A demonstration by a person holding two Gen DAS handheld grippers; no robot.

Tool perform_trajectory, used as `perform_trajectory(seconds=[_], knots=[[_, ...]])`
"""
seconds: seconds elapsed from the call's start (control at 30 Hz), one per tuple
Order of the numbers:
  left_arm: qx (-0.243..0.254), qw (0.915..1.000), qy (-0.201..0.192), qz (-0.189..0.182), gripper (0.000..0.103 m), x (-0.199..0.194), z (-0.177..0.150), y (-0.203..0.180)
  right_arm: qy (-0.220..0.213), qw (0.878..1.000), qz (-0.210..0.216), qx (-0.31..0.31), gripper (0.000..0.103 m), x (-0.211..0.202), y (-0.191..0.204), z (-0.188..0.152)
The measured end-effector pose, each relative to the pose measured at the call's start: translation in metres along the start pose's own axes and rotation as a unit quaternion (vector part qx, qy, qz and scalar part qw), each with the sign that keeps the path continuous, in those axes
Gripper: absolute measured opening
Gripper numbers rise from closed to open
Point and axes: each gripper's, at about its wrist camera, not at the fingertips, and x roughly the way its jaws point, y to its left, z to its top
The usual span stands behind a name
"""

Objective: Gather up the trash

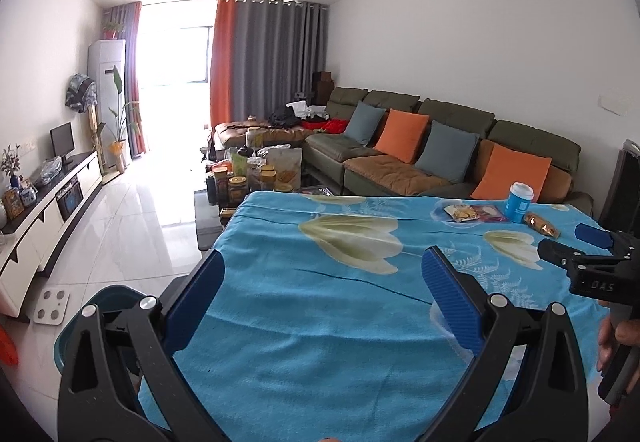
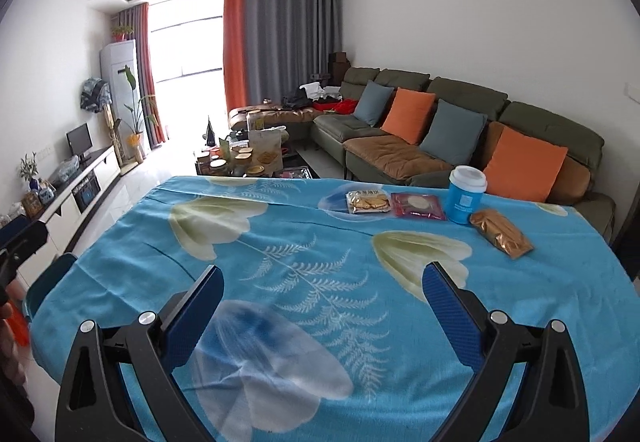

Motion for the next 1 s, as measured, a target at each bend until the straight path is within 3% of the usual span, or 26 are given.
perform_trajectory(seconds=[0.37,0.73,1.0], knots=[[0.004,1.0,0.002,-0.008,0.097,0.001,-0.006,0.0,-0.021,0.998,-0.06,0.004,0.096,-0.02,-0.01,-0.011],[0.012,0.9991,-0.02,-0.035,0.097,-0.023,-0.018,-0.007,-0.063,0.994,-0.086,0.013,0.096,-0.049,-0.011,-0.023],[0.009,0.9988,-0.036,-0.031,0.097,-0.046,-0.031,-0.009,-0.099,0.99,-0.098,0.023,0.096,-0.072,-0.008,-0.04]])
